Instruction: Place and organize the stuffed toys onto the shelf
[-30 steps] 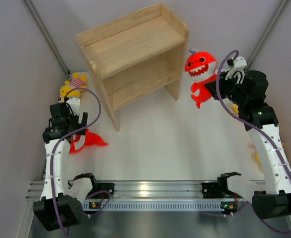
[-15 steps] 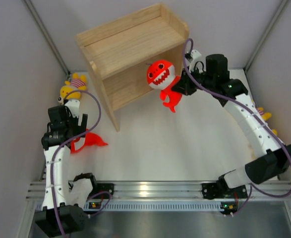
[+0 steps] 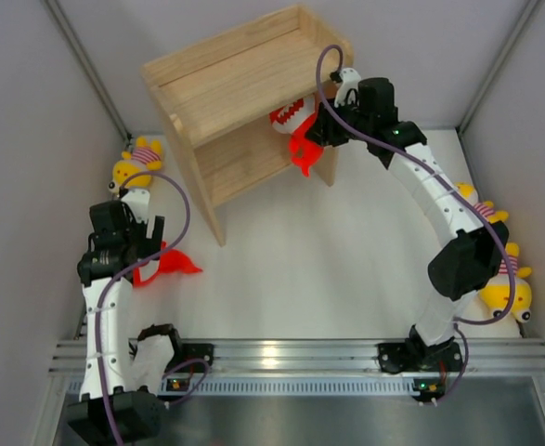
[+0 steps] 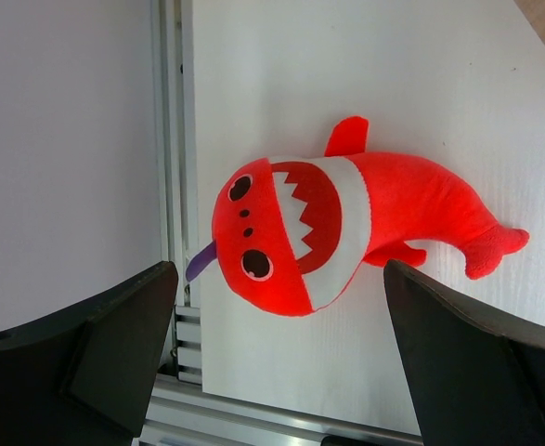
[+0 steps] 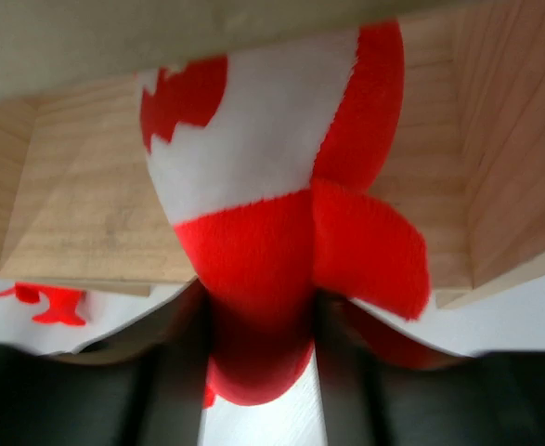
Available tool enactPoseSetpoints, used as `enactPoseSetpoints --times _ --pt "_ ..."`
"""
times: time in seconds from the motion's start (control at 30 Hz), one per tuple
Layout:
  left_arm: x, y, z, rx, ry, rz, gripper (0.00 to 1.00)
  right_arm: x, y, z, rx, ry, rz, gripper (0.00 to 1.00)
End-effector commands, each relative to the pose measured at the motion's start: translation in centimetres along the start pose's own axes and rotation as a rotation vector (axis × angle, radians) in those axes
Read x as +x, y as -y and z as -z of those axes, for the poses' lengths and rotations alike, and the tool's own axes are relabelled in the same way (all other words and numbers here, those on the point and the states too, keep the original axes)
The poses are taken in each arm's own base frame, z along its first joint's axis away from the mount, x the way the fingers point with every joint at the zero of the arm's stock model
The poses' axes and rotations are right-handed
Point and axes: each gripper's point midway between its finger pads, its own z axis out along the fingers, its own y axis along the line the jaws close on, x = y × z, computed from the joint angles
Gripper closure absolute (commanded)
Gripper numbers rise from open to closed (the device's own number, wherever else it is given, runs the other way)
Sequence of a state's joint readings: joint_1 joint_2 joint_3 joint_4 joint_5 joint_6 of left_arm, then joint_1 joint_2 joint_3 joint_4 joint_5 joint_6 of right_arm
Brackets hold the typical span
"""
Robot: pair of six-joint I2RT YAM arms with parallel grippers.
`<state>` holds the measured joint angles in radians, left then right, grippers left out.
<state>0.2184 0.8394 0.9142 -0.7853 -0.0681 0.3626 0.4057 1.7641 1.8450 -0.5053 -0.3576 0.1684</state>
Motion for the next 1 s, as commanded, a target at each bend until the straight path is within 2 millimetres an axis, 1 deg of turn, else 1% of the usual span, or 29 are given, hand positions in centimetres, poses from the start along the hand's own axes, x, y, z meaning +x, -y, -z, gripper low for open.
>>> enactPoseSetpoints --times 0.0,0.07,0.1,0.13,0.17,0.2,0.23,0.27,0.3,0.33,0.37,0.4,0.43,0.47,0.53,0.57,0.6,0.63,0.67,0.7,0.73,0.77,0.83,0.87,0.93,0.97 --pt "0.4 0.2 0.0 0.006 -0.001 -0.004 0.01 -4.0 0.2 -0.8 0.049 0.188 0.009 0.51" --pt "0.5 0.2 0.0 0.005 -0.001 -0.004 0.01 -3.7 1.2 -1.1 0.093 0.185 -0.001 0.38" --pt "0.6 0.2 0.0 0.008 -0.005 -0.005 0.01 -3.2 1.5 -1.2 0.106 0.165 -0.008 0.37" --pt "0.7 0.2 0.0 0.006 -0.004 -0.004 0.01 -2.7 1.7 -1.2 0.114 0.153 -0.013 0.36" --pt "0.7 0.3 0.0 0.009 -0.005 -0.008 0.01 -2.7 1.7 -0.9 0.121 0.158 -0.019 0.36" --pt "0.8 0.4 -0.1 0.012 -0.007 -0.009 0.01 -1.6 1.9 -1.2 0.126 0.149 -0.029 0.35" --pt "0.9 0.4 -0.2 0.013 -0.010 -0.010 0.01 -1.9 1.7 -0.5 0.128 0.172 -0.042 0.34" --pt "0.9 0.6 -0.3 0.021 -0.011 -0.012 0.01 -1.8 1.7 -0.3 0.132 0.184 -0.046 0.34" --pt "0.9 0.6 -0.3 0.024 -0.012 -0.011 0.01 -0.7 2.0 -0.6 0.134 0.189 -0.053 0.34" --pt "0.9 0.7 -0.3 0.029 -0.010 -0.009 0.01 -0.5 1.9 -0.3 0.132 0.196 -0.060 0.33" --pt "0.9 0.7 -0.3 0.030 -0.011 -0.008 0.01 -0.9 1.5 0.4 0.125 0.219 -0.063 0.33" --pt "0.8 0.8 -0.2 0.031 -0.008 -0.007 0.01 0.1 1.6 0.3 0.128 0.205 -0.072 0.33" --pt "0.9 0.7 -0.3 0.032 -0.011 -0.006 0.01 -0.2 1.3 0.8 0.123 0.226 -0.071 0.32" --pt "0.9 0.7 -0.3 0.031 -0.009 -0.009 0.01 0.5 1.5 0.8 0.130 0.215 -0.078 0.32" --pt "0.8 0.7 -0.3 0.032 -0.007 -0.009 0.01 0.7 1.4 0.8 0.126 0.224 -0.076 0.34" --pt "0.8 0.9 -0.3 0.038 -0.007 -0.008 0.01 1.4 1.6 0.4 0.126 0.214 -0.075 0.37" --pt "0.9 1.0 -0.3 0.043 -0.008 -0.009 0.01 1.3 1.6 0.2 0.123 0.219 -0.075 0.45" --pt "0.8 1.0 -0.3 0.043 -0.003 -0.008 0.01 1.7 1.8 -0.3 0.124 0.206 -0.083 0.64" --pt "0.9 1.0 -0.3 0.045 -0.007 -0.006 0.01 1.3 1.7 -0.4 0.118 0.209 -0.086 0.72" --pt "0.9 1.0 -0.3 0.044 -0.008 -0.006 0.01 1.0 1.5 -0.4 0.104 0.213 -0.085 0.78" --pt "0.8 0.9 -0.2 0.040 -0.004 -0.006 0.01 1.0 0.7 -0.5 0.066 0.208 -0.089 0.88" --pt "0.9 0.9 -0.3 0.040 -0.006 -0.009 0.01 0.0 0.1 -0.2 0.038 0.243 -0.084 0.92" --pt "1.0 0.9 -0.3 0.038 -0.010 -0.014 0.01 -0.9 -1.2 0.3 -0.015 0.268 -0.110 0.99" --pt "1.1 0.9 -0.3 0.038 -0.013 -0.012 0.01 -2.5 -2.0 0.7 -0.048 0.322 -0.102 1.00" --pt "1.1 0.9 -0.4 0.040 -0.014 -0.014 0.01 -3.5 -2.8 0.8 -0.090 0.344 -0.132 1.00" --pt "1.1 0.9 -0.3 0.040 -0.011 -0.012 0.01 -4.4 -3.6 1.1 -0.128 0.355 -0.133 1.00"
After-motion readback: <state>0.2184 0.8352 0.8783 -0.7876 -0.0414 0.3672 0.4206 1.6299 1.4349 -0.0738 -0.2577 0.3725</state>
